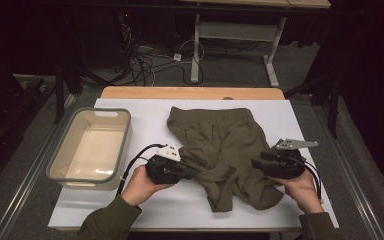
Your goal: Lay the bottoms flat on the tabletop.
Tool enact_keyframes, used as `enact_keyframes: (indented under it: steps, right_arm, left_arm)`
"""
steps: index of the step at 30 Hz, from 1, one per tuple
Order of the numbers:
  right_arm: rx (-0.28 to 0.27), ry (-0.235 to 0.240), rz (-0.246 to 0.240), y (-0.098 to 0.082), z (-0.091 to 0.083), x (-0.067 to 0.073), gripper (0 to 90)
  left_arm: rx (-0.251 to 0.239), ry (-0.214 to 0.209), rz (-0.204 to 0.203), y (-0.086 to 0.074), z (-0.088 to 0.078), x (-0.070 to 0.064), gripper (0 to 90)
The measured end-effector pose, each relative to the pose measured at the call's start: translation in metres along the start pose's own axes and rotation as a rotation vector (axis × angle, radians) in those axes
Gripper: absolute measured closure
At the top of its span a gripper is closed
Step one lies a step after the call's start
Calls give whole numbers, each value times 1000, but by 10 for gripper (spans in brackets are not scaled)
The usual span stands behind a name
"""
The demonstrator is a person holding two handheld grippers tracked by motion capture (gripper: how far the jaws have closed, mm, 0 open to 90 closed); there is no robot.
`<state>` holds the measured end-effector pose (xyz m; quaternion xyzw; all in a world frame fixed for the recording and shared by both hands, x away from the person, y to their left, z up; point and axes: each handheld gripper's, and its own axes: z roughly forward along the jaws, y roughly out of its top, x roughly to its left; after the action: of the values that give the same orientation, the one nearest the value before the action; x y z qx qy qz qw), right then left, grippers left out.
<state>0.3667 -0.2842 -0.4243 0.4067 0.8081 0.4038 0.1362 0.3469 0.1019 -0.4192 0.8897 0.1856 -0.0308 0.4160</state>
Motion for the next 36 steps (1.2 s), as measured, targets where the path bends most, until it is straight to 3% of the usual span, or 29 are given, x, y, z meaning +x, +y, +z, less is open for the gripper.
enact_keyframes:
  steps: [4, 8, 14, 17, 19, 21, 25, 28, 33, 36]
  right_arm:
    - [8, 4, -10, 0, 3, 2, 475]
    - [8, 9, -12, 1, 3, 5, 475]
    - [-12, 47, -16, 7, 0, 14, 476]
    - [-24, 69, -32, 13, 0, 22, 475]
    - [-30, 86, -37, 16, 0, 27, 475]
    - [-29, 99, -46, 19, 3, 32, 475]
    - [-2, 128, -53, 19, 11, 41, 475]
    - [26, 141, -63, 17, 19, 46, 475]
    - [74, 165, -70, 11, 31, 52, 487]
    - [112, 179, -81, 6, 37, 53, 573]
  left_arm:
    - [17, 5, -12, -13, -1, -4, 851]
    - [14, 16, -17, -15, 2, -3, 843]
    - [0, 66, -60, -23, 1, 2, 647]
    - [-1, 83, -86, -31, -1, 3, 545]
    - [-6, 94, -99, -38, -4, 3, 539]
    - [-4, 108, -122, -46, -6, 1, 449]
    - [-10, 118, -153, -61, -9, -1, 371]
    - [-11, 137, -155, -64, -8, -2, 315]
    - [-21, 142, -167, -64, -6, 3, 314]
    - [-19, 148, -169, -65, -6, 4, 314]
